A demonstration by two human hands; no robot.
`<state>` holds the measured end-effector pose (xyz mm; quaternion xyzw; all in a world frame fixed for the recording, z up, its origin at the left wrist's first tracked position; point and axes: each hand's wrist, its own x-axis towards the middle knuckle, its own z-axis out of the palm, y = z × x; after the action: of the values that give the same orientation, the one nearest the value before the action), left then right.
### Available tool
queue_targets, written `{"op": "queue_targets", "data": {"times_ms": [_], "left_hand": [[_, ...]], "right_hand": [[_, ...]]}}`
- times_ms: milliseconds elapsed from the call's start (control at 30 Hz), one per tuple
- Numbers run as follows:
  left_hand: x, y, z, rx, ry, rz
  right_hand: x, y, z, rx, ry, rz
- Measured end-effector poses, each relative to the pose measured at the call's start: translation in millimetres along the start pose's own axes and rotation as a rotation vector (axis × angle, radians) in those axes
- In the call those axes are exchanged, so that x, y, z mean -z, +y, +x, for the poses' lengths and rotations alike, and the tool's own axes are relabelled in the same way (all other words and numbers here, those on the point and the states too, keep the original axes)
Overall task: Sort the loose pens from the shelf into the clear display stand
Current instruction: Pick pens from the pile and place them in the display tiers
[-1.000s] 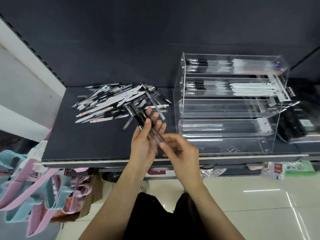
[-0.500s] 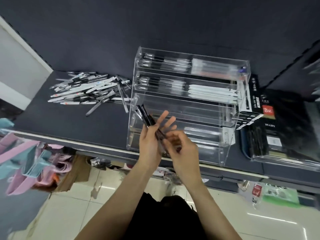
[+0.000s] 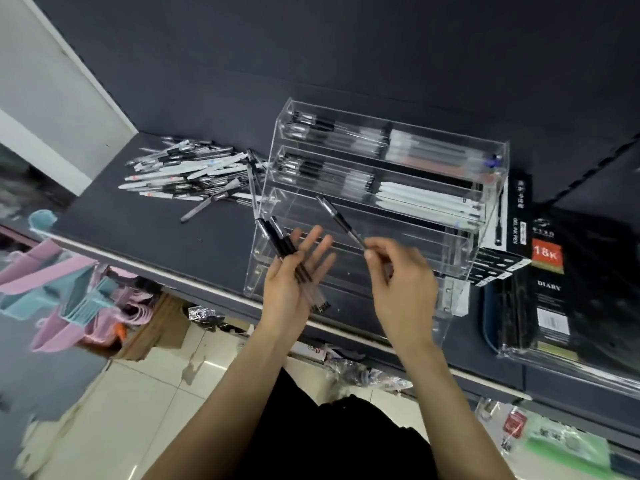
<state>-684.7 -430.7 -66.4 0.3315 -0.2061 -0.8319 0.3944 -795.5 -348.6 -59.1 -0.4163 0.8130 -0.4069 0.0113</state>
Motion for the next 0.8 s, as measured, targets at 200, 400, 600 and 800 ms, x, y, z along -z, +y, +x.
{"op": "queue_targets", "data": {"times_ms": [200, 400, 600, 800], "left_hand": [[35.4, 27.6, 8.8, -0.050, 0.060, -0.070], [48.2, 41.7, 15.0, -0.061, 0.116, -0.194], [43.9, 46.1, 18.0, -0.062, 0.101, -0.232], [26.0, 43.6, 13.8, -0.074, -0.010, -0.168]], "right_hand": [[-25.7, -5.5, 58.1, 0.233, -0.254, -0.231], [-46.7, -6.2, 79.3, 0.153, -0.589, -0.067], [-46.5, -17.2, 77.8, 0.104, -0.669, -0.121], [-36.3, -62.5, 39.3, 0.034, -0.596, 0.265]]}}
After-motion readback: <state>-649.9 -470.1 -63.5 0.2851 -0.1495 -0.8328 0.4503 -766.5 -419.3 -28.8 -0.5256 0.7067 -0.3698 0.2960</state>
